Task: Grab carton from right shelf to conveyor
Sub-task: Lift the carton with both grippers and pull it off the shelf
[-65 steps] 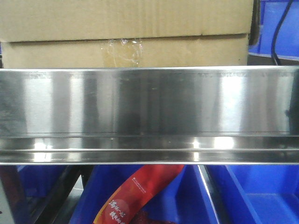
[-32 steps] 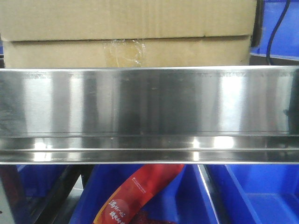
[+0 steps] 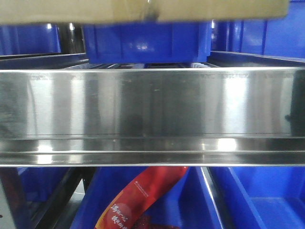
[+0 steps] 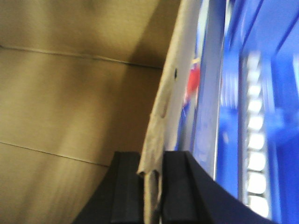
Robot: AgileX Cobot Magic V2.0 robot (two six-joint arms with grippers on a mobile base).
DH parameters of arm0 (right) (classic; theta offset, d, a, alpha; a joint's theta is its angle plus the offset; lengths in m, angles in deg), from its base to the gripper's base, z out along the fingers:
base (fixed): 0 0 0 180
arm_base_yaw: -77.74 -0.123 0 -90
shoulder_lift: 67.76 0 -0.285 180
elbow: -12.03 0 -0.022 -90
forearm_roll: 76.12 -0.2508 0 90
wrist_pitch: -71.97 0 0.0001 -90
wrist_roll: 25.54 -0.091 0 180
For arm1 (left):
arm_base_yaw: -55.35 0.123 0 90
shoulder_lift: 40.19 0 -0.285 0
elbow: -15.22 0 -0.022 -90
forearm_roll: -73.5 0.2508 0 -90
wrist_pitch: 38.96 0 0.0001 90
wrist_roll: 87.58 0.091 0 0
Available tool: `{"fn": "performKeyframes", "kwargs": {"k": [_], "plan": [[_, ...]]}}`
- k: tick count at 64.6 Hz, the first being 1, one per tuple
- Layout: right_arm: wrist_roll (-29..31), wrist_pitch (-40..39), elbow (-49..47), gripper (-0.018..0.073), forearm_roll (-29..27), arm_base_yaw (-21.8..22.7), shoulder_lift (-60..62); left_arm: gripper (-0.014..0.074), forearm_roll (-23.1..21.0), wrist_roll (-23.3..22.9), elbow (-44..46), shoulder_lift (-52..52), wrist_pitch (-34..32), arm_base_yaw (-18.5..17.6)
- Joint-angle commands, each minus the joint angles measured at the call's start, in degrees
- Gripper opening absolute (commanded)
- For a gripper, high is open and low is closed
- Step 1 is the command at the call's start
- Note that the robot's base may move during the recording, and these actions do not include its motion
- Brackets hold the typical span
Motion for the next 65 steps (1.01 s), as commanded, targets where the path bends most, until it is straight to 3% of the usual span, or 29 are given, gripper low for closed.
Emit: {"fn": "performKeyframes", "kwargs": {"k": [1, 9, 18, 27, 65], "plan": [[1.3, -1.6, 2.5, -0.0070, 0.7, -0.5, 4.9, -0.0006, 1.1, -0.3, -1.6, 3.8, -0.3, -2.2], [1.3, -1.6, 8.6, -0.0070, 0.7, -2.5, 9.9, -0.0008, 3.0, -3.3, -6.0, 8.4, -0.3, -8.2], [1.3, -1.6, 15.3, -0.0070, 0.6, -4.9, 14.3, -0.0009, 9.2, -8.5, -11.9, 12.6, -0.3, -15.6], [1.3, -1.6, 18.0, -0.0070, 0.4, -6.1, 15.6, -0.0009, 11.9, -11.2, -16.2, 15.1, -0.3, -20.0], [1.3, -4.1, 17.9, -0.0070, 0.4, -6.2, 15.3, -0.0009, 11.9, -11.2, -16.8, 15.1, -0.3, -20.2]]}}
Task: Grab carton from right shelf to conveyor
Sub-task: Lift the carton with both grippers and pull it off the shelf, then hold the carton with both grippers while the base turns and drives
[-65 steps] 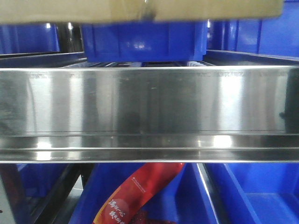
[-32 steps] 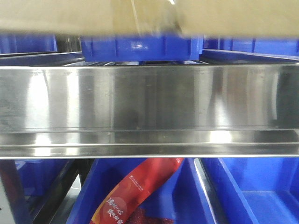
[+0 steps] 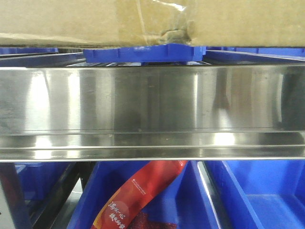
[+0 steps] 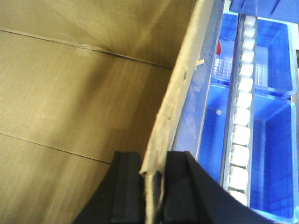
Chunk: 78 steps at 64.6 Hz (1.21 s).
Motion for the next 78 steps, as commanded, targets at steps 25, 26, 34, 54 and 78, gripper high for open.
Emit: {"fn": "performKeyframes", "kwargs": {"k": [25, 26, 34, 54, 78], "plan": [[1.2, -8.3, -0.2, -0.0070, -1.7, -0.4, 0.6, -0.0009, -2.2, 0.4, 0.1, 0.7, -4.2, -0.9], [1.2, -8.6, -0.2, -0.0070, -1.7, -0.4, 0.6, -0.0009, -2.2, 0.4, 0.1, 0.7, -4.2, -0.9], [1.2, -9.9, -0.2, -0.0070, -1.7, -0.4, 0.6, -0.0009, -2.2, 0.4, 0.1, 0.7, -4.2, -0.9], [1.2, -10.6, -0.2, -0.0070, -1.7, -0.4, 0.6, -0.0009, -2.2, 0.4, 0.1, 0.7, -4.2, -0.9], [1.2, -10.6, -0.2, -0.0070, -1.7, -0.4, 0.6, -0.0009, -2.2, 0.4, 0.1, 0.7, -4.2, -0.9]]}}
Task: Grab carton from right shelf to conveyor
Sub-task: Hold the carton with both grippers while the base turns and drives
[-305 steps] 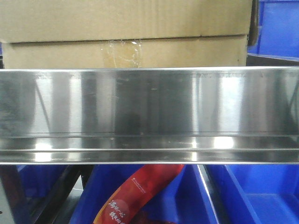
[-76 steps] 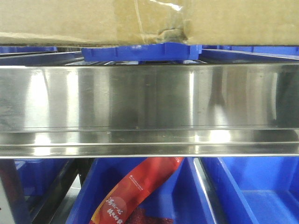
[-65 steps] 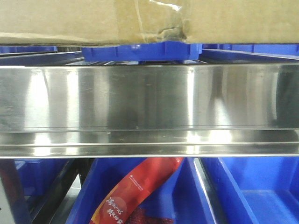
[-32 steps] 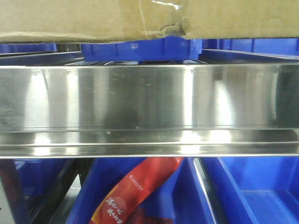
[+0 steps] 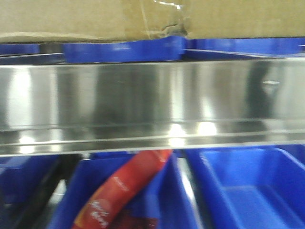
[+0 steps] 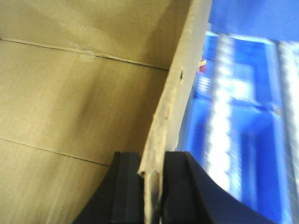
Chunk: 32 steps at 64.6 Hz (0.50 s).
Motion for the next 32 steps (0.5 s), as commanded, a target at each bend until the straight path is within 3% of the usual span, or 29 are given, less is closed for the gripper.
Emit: {"fn": "performKeyframes", "kwargs": {"k": [1, 32], "plan": [[0.9, -5.2, -0.3, -0.0070, -2.2, -0.4, 0.6, -0.0009, -3.8, 0.5, 0.1, 0.6, -2.8, -0.9], [0.9, -5.2, -0.3, -0.0070, -2.2, -0.4, 0.6, -0.0009, -3.8, 0.5, 0.1, 0.6, -2.8, -0.9]]}}
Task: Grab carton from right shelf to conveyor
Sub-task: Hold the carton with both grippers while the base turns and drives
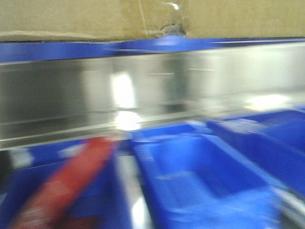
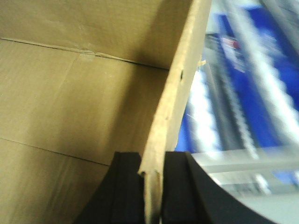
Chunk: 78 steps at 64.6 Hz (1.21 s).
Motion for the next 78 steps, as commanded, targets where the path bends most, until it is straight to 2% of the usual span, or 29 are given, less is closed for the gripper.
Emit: {"fn": "performKeyframes", "kwargs": {"k": [1, 78], "plan": [[0.8, -5.1, -0.3, -0.0070, -2.2, -0.4, 0.6, -0.0009, -3.8, 0.5, 0.1, 0.3, -2.8, -0.9], [0.8, -5.1, -0.3, -0.0070, -2.2, -0.4, 0.6, -0.0009, -3.7, 0.5, 0.1, 0.3, -2.8, -0.9]]}}
